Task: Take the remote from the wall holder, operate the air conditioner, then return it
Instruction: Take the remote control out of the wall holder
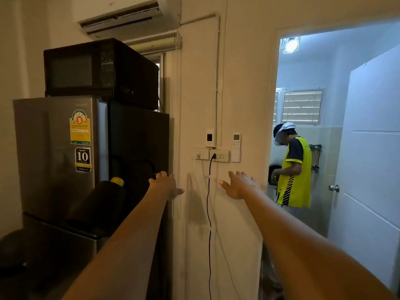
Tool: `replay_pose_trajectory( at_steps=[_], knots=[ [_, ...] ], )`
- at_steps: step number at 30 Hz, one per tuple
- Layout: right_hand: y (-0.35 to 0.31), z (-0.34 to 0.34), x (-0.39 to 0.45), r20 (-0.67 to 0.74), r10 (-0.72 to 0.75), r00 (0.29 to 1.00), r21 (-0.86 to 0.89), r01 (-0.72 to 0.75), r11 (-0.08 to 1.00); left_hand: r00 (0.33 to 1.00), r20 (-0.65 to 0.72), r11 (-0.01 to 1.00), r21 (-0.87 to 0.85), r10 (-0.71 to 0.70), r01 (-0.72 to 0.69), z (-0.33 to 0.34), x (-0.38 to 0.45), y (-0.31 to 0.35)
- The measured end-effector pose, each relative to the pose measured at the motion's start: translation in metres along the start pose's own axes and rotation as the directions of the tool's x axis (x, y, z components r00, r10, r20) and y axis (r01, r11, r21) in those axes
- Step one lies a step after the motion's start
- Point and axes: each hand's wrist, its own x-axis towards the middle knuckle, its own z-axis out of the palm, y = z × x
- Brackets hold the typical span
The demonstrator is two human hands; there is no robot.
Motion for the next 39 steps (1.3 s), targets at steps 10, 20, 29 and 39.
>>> replay_pose_trajectory(
  at_steps=[10, 20, 29, 39],
  knots=[
    [0.028, 0.014, 0.031, -0.011, 0.004, 1.0, -0.058, -0.005, 0.998, 0.998, -0.001, 0.998, -0.027, 0.058, -0.058, 0.018, 0.024, 0.023],
    [0.042, 0.039, 0.089, 0.044, 0.086, 0.995, -0.098, -0.081, 0.992, 0.996, 0.038, 0.997, -0.018, 0.076, -0.075, 0.05, 0.107, 0.025],
    [0.065, 0.042, 0.168, -0.028, 0.149, 0.988, -0.168, -0.152, 0.974, 0.986, -0.002, 0.984, -0.053, 0.168, -0.168, 0.066, 0.208, 0.051],
    [0.126, 0.063, 0.235, -0.036, 0.221, 0.975, -0.2, -0.223, 0.954, 0.957, 0.043, 0.958, -0.018, 0.288, -0.288, 0.089, 0.279, 0.111]
  ],
)
